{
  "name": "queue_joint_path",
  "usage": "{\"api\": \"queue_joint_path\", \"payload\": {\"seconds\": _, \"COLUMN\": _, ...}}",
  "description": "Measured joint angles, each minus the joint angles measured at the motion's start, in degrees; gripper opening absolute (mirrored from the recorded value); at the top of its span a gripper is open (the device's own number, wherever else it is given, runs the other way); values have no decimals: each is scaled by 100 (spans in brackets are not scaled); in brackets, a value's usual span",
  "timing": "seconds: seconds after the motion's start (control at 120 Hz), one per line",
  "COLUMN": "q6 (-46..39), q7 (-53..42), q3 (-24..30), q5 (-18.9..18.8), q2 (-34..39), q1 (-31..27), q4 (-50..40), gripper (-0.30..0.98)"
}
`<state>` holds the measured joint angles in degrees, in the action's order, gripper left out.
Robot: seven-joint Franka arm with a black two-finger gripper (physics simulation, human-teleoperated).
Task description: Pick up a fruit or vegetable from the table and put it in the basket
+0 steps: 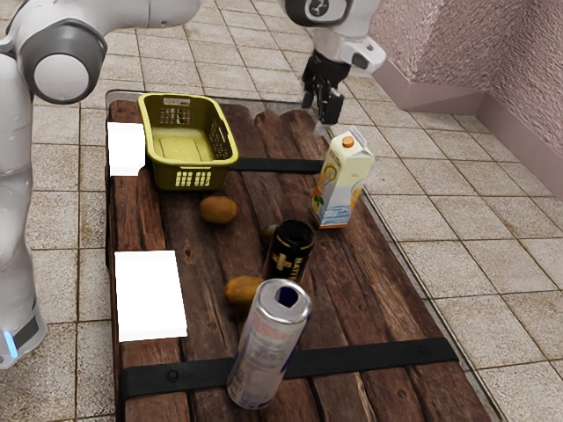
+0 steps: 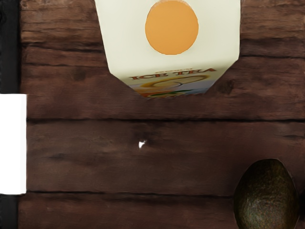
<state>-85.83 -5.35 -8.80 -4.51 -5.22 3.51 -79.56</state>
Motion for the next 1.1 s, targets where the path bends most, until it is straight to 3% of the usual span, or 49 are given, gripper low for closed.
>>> {"api": "queue_joint_path", "payload": {"seconds": 0.2, "q6": -420, "q7": -102, "q3": -4, "q5": -8, "q2": 26, "q1": -4, "q4": -4, "gripper": 69}}
{"api": "queue_joint_path", "payload": {"seconds": 0.283, "q6": -483, "q7": -123, "q3": 46, "q5": -13, "q2": 398, "q1": -10, "q4": 39, "gripper": 69}}
{"api": "queue_joint_path", "payload": {"seconds": 0.375, "q6": -164, "q7": 272, "q3": 1118, "q5": -154, "q2": 870, "q1": -962, "q4": 27, "gripper": 69}}
{"api": "queue_joint_path", "payload": {"seconds": 0.408, "q6": -52, "q7": 450, "q3": 1512, "q5": -164, "q2": 941, "q1": -1071, "q4": 13, "gripper": 69}}
{"api": "queue_joint_path", "payload": {"seconds": 0.475, "q6": 101, "q7": 774, "q3": 2144, "q5": -138, "q2": 993, "q1": -514, "q4": -85, "gripper": 69}}
{"api": "queue_joint_path", "payload": {"seconds": 0.558, "q6": 230, "q7": 1130, "q3": 2548, "q5": -11, "q2": 1057, "q1": 289, "q4": -271, "gripper": 68}}
{"api": "queue_joint_path", "payload": {"seconds": 0.75, "q6": 520, "q7": 1766, "q3": 2682, "q5": 194, "q2": 1589, "q1": 25, "q4": -1023, "gripper": 69}}
{"api": "queue_joint_path", "payload": {"seconds": 0.9, "q6": 553, "q7": 2114, "q3": 2719, "q5": 544, "q2": 2974, "q1": 36, "q4": -2507, "gripper": 69}}
{"api": "queue_joint_path", "payload": {"seconds": 1.1, "q6": -76, "q7": 3291, "q3": 2821, "q5": 1017, "q2": 2820, "q1": -393, "q4": -2729, "gripper": 69}}
